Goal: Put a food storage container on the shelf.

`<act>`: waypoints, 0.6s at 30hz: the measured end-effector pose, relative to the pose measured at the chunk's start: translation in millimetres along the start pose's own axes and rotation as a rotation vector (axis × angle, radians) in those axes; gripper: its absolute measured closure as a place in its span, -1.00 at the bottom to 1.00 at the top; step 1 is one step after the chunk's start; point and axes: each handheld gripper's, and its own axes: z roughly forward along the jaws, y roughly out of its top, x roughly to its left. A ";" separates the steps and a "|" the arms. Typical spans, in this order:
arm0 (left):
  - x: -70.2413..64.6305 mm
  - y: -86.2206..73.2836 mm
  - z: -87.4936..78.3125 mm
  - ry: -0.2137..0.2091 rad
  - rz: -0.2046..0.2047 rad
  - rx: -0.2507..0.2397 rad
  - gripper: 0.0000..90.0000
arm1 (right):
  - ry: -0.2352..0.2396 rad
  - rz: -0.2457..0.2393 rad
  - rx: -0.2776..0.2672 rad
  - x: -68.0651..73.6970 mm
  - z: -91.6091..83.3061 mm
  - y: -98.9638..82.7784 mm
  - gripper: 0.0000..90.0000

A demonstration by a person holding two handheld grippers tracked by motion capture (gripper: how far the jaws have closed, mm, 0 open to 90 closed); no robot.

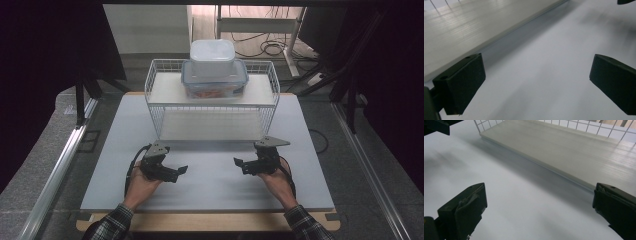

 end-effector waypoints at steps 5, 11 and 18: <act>-1.7 -7.2 -2.2 0.007 0.002 0.017 -1.00 | -0.005 -0.007 0.015 1.6 -6.0 -8.3 -1.00; -5.0 -13.7 -7.9 0.012 0.004 0.023 -1.00 | -0.004 -0.007 0.023 4.1 -15.1 -16.3 -1.00; -7.6 -23.9 -14.8 0.010 -0.007 0.040 -1.00 | -0.007 0.002 0.030 4.1 -28.1 -25.1 -1.00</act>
